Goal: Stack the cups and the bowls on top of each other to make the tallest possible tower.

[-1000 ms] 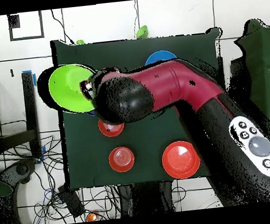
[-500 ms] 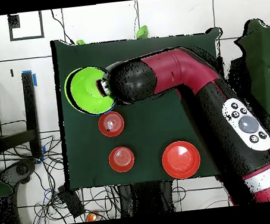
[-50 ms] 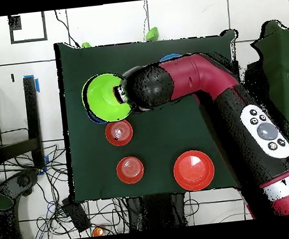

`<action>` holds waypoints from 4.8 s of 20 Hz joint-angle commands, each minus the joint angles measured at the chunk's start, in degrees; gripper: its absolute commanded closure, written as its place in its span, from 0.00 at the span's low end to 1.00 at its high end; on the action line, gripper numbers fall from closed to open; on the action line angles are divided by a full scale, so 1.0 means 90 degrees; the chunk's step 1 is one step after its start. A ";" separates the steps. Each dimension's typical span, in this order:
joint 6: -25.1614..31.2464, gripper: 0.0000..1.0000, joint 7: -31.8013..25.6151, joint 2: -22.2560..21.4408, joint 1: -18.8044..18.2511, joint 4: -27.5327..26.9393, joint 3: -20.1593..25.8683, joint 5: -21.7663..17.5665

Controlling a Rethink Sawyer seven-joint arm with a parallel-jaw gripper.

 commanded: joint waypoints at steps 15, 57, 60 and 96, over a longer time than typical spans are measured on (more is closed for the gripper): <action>0.0868 1.00 -0.0277 0.0493 0.0363 0.0053 -0.0704 0.0041; 0.0718 1.00 -0.0200 0.1163 0.0245 -0.0066 -0.0435 0.0280; 0.0653 1.00 -0.0122 0.1155 0.0299 -0.0064 -0.0420 0.0312; -0.0098 1.00 -0.0116 0.1664 0.0595 -0.0431 -0.0771 -0.0099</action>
